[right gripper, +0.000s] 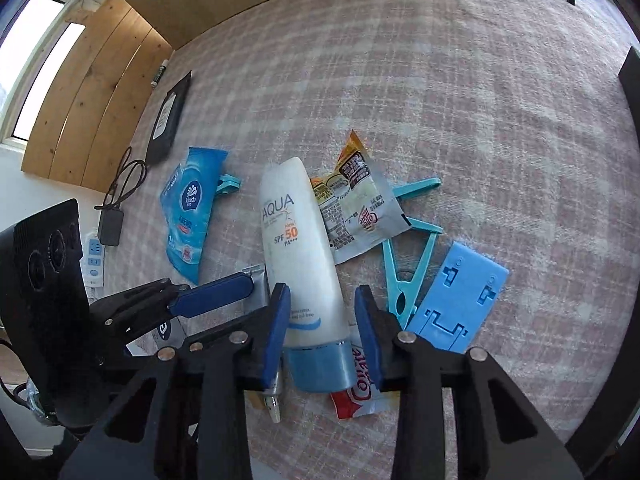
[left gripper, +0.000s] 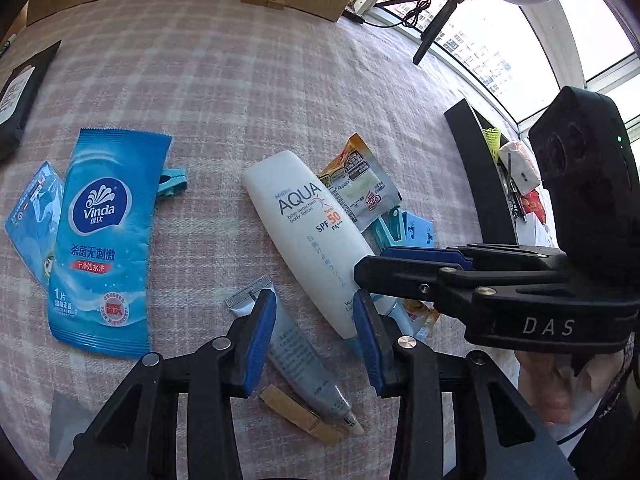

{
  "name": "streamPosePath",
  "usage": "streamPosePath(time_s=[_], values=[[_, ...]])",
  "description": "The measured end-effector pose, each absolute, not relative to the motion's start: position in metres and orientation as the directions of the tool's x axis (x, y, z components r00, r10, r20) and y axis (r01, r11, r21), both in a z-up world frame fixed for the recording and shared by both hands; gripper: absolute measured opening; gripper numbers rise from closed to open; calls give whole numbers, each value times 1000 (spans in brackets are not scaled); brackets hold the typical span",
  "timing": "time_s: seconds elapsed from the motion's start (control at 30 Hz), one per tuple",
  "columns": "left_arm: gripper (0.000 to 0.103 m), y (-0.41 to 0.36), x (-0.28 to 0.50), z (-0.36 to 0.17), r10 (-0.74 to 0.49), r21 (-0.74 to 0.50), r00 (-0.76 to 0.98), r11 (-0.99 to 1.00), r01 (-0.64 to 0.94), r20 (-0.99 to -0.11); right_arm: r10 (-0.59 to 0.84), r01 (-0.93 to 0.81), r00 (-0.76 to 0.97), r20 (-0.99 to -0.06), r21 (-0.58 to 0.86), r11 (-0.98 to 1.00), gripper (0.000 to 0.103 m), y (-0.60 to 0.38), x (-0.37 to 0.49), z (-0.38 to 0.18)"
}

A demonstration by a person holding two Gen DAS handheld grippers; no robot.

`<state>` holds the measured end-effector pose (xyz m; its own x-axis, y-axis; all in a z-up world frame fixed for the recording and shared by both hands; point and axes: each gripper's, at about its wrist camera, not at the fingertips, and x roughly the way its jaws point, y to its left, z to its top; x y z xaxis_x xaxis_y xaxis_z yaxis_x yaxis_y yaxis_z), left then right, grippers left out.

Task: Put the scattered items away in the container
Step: 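Grasp the white AQUA sunscreen bottle with the right tool, left tool steadying it, then carry the sunscreen bottle in the right tool into the tray and release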

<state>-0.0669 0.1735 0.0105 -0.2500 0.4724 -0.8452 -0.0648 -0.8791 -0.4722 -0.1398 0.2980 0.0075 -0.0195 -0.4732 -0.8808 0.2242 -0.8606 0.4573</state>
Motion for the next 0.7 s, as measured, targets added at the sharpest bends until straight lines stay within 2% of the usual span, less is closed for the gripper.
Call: streamPosePath(time_s=[0.1, 0.17, 0.4, 0.7], values=[[37, 171, -72, 6, 532, -534, -242, -843, -61, -811, -528, 174, 29, -849, 524, -834, 34, 301, -152, -2], [46, 173, -79, -1, 565, -571, -218, -820, -41, -796, -543, 182, 61, -837, 544, -819, 34, 295, -158, -6], [46, 186, -96, 12, 523, -528, -254, -848, -54, -814, -501, 213, 21, -865, 493, -843, 34, 285, -169, 5], [46, 209, -110, 70, 504, -480, -328, -863, -157, -799, -514, 223, -119, -850, 481, -848, 34, 308, -178, 59]])
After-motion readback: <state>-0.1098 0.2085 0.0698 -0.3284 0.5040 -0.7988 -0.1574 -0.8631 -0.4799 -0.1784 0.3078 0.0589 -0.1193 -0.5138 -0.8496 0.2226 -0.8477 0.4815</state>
